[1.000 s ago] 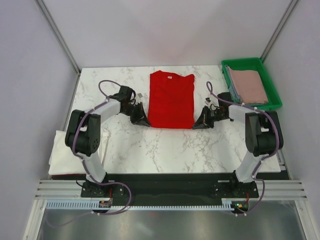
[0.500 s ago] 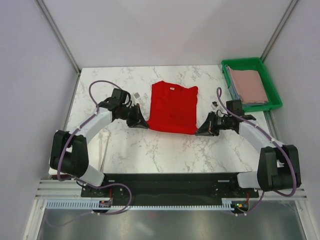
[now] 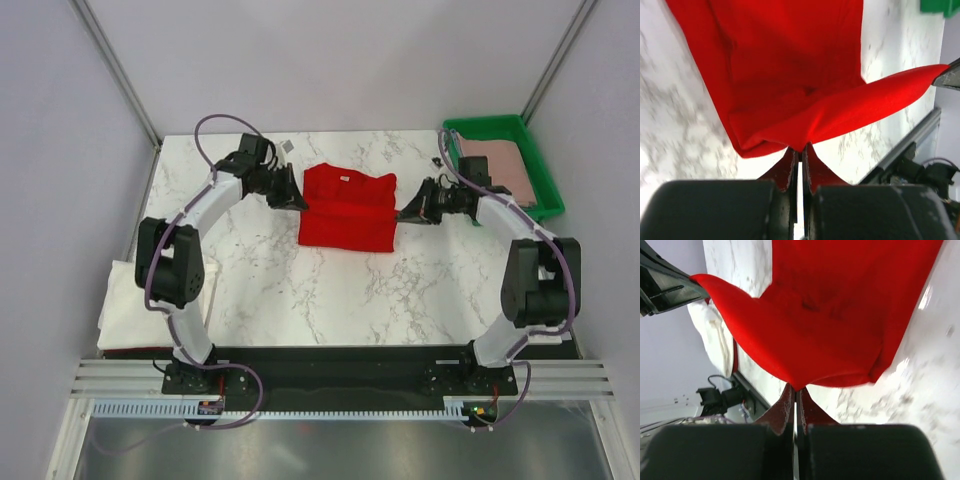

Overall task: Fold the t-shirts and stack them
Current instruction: Fold the tshirt, then neatly place the folded tshirt to the corner

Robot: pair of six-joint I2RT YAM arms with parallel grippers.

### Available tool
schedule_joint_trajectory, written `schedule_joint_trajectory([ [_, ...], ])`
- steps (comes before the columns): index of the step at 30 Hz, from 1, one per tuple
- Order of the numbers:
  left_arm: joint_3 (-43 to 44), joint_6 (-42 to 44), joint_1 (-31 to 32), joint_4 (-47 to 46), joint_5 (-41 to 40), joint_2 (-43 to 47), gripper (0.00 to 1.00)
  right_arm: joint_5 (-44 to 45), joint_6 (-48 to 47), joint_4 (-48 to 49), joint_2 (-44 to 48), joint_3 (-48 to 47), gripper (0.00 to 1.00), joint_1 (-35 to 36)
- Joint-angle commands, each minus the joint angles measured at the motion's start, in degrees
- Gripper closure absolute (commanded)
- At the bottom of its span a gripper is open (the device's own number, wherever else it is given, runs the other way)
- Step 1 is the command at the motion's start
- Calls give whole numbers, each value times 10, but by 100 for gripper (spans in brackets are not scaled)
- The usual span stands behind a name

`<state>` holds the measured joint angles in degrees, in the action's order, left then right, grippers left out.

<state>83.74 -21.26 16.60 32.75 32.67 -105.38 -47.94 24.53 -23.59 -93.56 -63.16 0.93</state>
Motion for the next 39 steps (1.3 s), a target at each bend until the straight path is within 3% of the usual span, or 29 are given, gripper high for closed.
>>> schedule_joint_trajectory([
  [1,99,50,-9,-9,-45,-54,98,17,-34,25,-67,-118,100,-8],
  [9,380,106,-17,-23,-77,-260,98,43,-45,48,-287,-366,99,-8],
  [10,420,114,-15,-26,-81,-278,93,51,-49,52,-327,-388,90,-8],
  [11,432,122,-11,-43,-94,-306,71,57,-55,57,-347,-435,80,-8],
  [13,452,126,-9,-54,-108,-322,57,78,-64,58,-389,-480,63,-7],
  [15,449,130,-8,-57,-124,-323,49,78,-75,62,-397,-526,62,-8],
  [21,356,107,-38,-30,-126,-259,38,50,-83,61,-348,-477,59,-6],
  [26,329,100,-89,-2,40,-248,34,28,-76,58,-310,-382,62,15],
  [27,325,96,-95,-1,60,-250,29,22,-77,55,-307,-374,62,21],
  [39,322,2,-112,-84,195,-371,25,59,-107,28,-381,-388,62,54],
])
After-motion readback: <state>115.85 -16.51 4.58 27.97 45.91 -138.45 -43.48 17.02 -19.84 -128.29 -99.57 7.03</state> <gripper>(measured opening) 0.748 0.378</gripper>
